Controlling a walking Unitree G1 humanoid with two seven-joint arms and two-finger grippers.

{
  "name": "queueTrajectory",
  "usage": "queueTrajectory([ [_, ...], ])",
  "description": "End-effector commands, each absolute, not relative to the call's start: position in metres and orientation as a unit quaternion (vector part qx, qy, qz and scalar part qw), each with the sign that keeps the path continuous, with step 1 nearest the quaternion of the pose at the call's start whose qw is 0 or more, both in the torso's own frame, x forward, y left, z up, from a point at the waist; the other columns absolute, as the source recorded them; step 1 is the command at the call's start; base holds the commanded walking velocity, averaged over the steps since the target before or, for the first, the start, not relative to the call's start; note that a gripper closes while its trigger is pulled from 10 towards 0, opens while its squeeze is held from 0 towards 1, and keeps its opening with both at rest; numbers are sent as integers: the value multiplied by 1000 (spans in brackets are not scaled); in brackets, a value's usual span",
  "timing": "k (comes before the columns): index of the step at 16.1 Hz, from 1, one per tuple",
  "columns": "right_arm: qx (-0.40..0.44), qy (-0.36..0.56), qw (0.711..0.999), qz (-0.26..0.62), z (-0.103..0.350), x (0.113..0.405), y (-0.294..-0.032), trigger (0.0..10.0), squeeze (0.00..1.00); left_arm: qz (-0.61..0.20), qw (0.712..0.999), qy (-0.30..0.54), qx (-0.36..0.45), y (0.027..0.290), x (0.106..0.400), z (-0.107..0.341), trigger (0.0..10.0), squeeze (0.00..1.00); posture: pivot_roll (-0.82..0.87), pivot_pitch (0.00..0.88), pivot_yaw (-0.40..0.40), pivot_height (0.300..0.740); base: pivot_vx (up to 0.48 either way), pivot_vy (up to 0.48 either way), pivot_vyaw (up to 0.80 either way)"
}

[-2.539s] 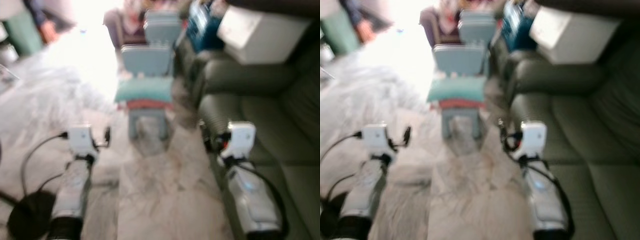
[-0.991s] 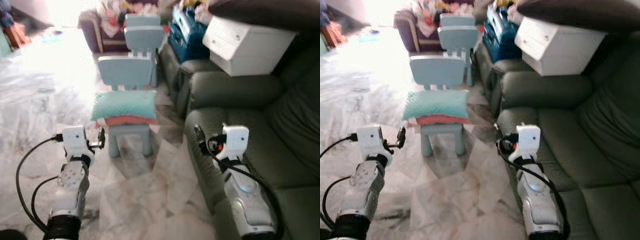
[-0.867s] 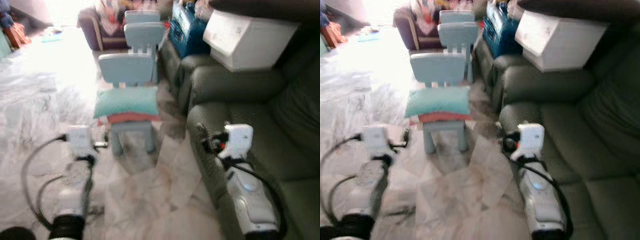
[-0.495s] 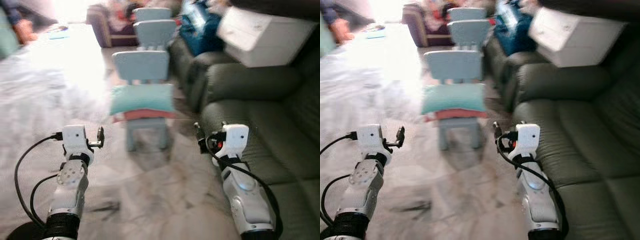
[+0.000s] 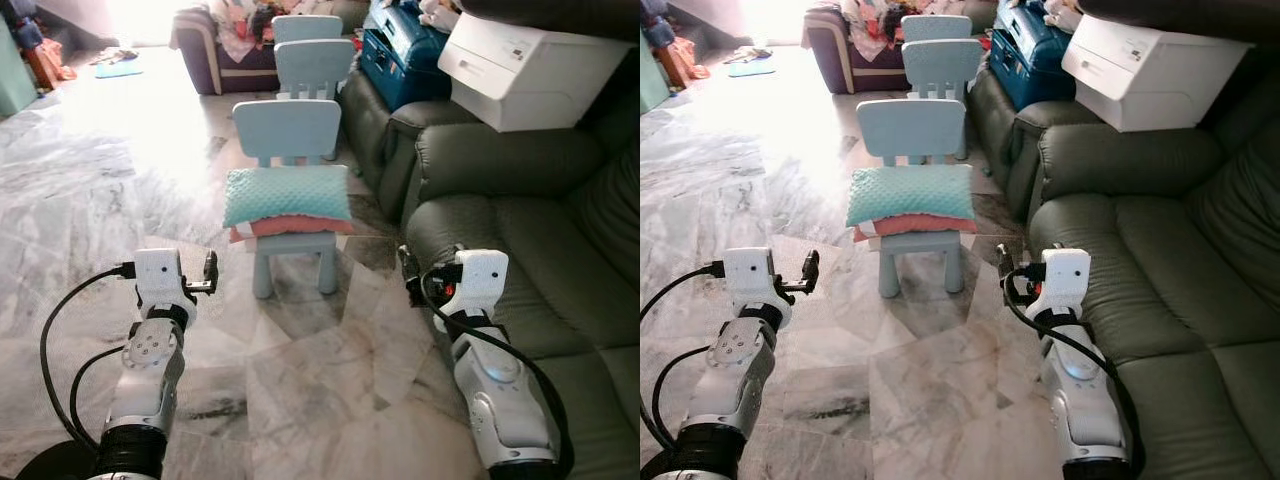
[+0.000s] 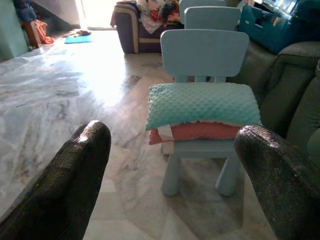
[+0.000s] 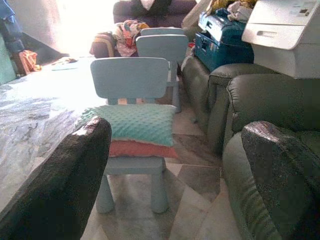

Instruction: Move the pillow to the sofa

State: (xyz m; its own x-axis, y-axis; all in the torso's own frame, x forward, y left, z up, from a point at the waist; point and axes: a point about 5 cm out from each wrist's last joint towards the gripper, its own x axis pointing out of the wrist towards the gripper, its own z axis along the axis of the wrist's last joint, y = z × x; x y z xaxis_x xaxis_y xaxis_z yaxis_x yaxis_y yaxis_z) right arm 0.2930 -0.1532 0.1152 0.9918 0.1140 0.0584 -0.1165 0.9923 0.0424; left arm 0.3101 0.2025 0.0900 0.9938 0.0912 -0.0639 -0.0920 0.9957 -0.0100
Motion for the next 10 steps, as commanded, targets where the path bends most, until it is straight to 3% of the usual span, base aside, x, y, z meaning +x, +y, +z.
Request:
queueTrajectory([
  [1,22,-32,997,62,118,295,-153,10000,0,53,998,22,-4,206,311,94,10000,0,-84,42,-19,740,0,0,0],
  [4,15,-37,997,68,120,297,-153,10000,0,57,998,16,9,207,312,95,10000,0,-82,36,-20,740,0,0,0],
  [8,17,-38,997,65,120,296,-152,10000,0,60,998,23,9,209,312,93,10000,0,-85,34,-17,740,0,0,627],
  [10,17,-38,997,66,120,297,-152,10000,0,40,999,8,33,208,312,97,10000,0,-84,35,-14,740,0,0,0],
])
